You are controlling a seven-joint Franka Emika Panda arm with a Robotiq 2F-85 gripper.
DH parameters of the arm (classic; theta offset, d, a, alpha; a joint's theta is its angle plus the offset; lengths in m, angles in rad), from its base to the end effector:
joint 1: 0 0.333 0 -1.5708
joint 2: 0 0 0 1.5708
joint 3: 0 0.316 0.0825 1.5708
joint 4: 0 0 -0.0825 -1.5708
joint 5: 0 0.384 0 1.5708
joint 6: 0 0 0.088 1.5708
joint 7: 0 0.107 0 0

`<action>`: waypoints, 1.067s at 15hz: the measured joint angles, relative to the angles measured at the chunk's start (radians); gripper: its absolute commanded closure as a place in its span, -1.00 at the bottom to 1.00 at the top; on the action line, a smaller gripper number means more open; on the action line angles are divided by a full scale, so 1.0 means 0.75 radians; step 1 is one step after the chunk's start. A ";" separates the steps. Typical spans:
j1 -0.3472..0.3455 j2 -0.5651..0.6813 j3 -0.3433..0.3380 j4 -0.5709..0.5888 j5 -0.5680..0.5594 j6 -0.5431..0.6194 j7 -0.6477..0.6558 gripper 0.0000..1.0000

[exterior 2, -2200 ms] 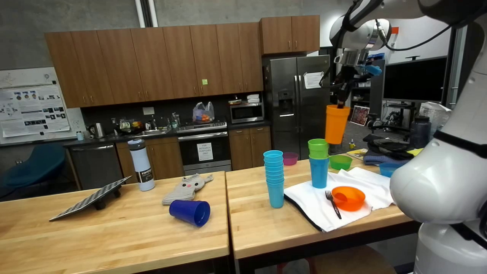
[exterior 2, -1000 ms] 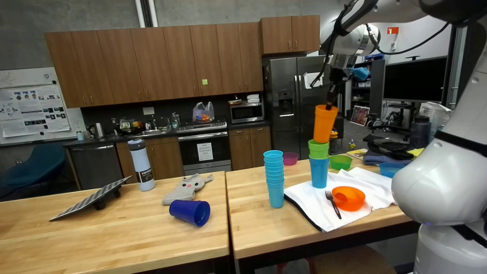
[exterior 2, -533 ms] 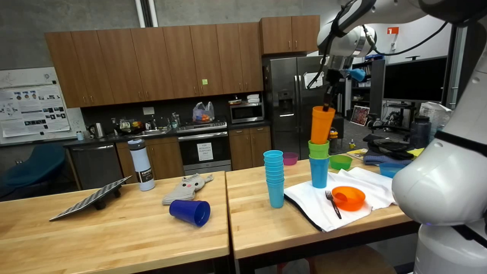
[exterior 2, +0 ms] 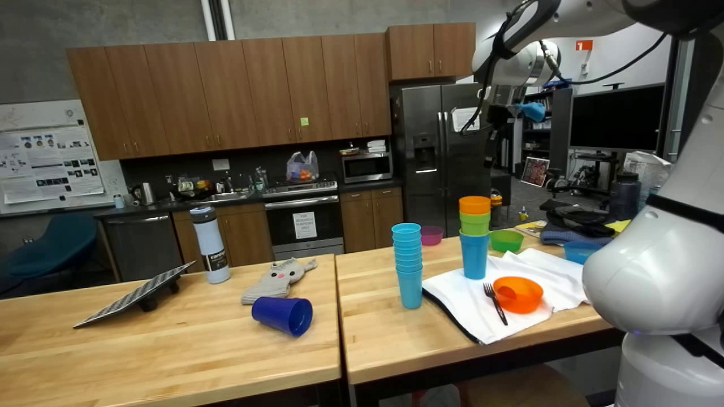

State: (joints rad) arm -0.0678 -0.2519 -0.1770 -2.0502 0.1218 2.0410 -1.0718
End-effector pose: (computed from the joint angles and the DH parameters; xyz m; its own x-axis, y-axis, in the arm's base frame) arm 0.4907 -0.1235 0.5692 0.6730 0.6952 0.2524 0.6897 -0.7132 0.1252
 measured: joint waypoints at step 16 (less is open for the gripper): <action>0.173 0.001 0.135 0.054 0.023 -0.014 -0.127 -1.00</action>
State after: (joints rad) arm 0.0622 -0.2508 -0.0756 -2.0099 0.1393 2.0307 -1.1672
